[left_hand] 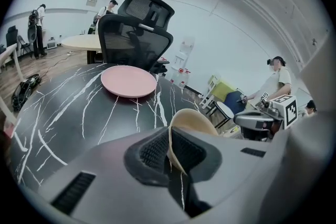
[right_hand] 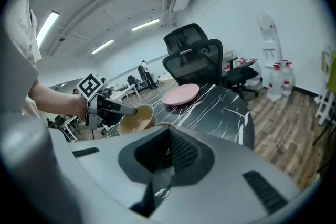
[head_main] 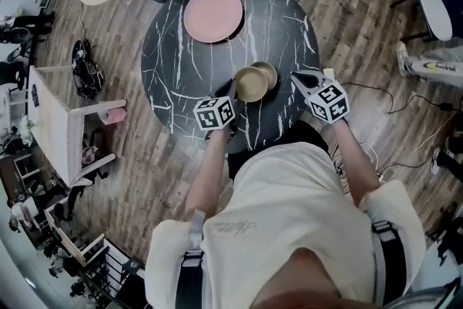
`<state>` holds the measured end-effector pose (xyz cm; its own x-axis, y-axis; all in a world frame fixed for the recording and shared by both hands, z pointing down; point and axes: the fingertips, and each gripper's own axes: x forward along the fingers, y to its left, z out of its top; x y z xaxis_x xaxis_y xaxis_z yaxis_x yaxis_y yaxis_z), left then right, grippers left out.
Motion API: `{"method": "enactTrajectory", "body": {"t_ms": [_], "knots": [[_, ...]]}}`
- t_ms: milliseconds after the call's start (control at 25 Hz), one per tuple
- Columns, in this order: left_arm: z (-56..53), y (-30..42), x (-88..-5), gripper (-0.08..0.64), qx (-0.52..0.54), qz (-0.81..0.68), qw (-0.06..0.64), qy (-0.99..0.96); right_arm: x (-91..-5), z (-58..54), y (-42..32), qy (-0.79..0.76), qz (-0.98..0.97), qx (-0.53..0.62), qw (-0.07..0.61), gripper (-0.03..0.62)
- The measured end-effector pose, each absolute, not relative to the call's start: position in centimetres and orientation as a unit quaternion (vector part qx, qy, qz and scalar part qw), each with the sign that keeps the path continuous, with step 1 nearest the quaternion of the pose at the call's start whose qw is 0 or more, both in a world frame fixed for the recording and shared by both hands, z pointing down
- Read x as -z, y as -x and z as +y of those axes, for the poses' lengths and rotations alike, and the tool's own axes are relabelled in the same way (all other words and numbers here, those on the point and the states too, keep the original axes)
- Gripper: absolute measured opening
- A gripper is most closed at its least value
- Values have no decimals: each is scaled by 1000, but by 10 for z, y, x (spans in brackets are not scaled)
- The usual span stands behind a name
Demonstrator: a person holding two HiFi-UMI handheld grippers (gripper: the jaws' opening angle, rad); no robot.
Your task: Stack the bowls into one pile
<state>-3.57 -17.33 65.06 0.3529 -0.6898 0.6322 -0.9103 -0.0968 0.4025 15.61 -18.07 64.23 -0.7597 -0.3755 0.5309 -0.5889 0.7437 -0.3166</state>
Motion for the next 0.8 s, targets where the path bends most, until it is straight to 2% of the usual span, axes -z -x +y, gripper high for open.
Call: {"method": "enactTrajectory", "body": {"t_ms": [800], "knots": [[-190,-1,-695,34,-195,-535,405,-715,-675,-185,-174,-237,-900,-266,250,8]]}}
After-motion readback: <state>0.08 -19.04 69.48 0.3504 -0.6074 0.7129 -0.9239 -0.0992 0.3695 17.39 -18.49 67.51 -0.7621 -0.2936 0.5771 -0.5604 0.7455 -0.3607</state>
